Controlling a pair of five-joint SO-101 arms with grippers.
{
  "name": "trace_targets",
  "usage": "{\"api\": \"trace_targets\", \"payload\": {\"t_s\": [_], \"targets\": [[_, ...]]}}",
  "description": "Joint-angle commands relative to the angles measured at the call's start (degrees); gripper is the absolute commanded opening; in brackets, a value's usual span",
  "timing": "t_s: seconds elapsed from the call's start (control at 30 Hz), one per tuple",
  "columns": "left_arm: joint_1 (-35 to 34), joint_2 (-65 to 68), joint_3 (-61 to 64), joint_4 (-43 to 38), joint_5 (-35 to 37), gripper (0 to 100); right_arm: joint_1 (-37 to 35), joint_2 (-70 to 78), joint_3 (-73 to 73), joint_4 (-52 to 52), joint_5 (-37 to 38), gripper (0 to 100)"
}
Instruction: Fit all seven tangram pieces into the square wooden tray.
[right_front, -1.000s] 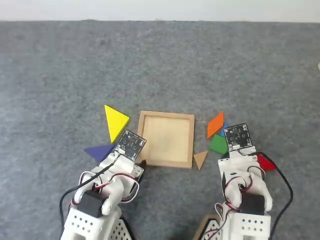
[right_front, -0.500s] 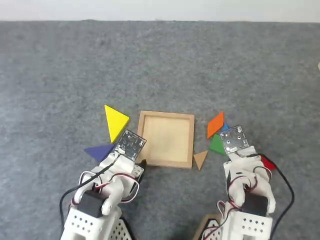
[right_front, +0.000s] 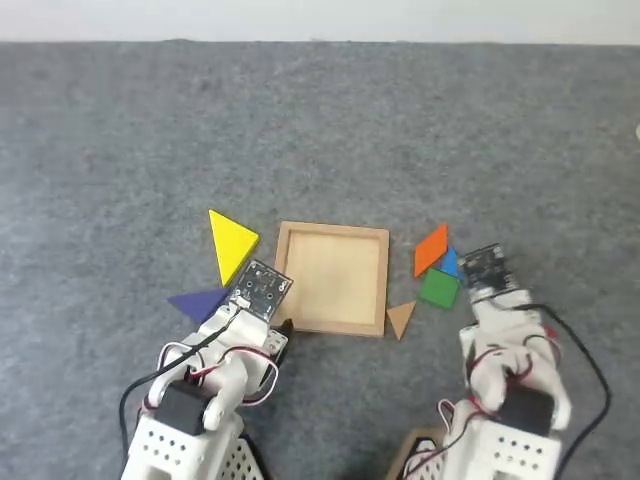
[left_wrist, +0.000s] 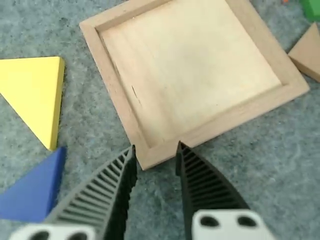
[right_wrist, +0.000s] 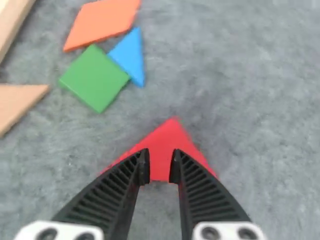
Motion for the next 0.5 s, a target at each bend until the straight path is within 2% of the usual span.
{"api": "trace_targets", "payload": {"t_s": [0.0,0.1,0.17,0.3,0.47], "targets": [[-0.1,-1.2,-0.4,-0.8,0.3,13,2.7,14.6,-13.8,-1.1,-2.2,9.8],[-0.1,-1.1,-0.4,-0.8,0.3,13,2.7,30.2,-23.0,-1.1,-2.3,9.8],[-0.1,-1.1,-0.4,-0.8,0.3,13,2.4,41.5,-28.6,0.6,-6.9,9.8],[-0.1,-1.1,-0.4,-0.8,0.3,13,3.1,60.7,-34.1,0.7,-24.2,9.7],[-0.1,-1.1,-0.4,-0.8,0.3,13,4.8,77.1,-40.7,0.7,-47.5,10.2]]}}
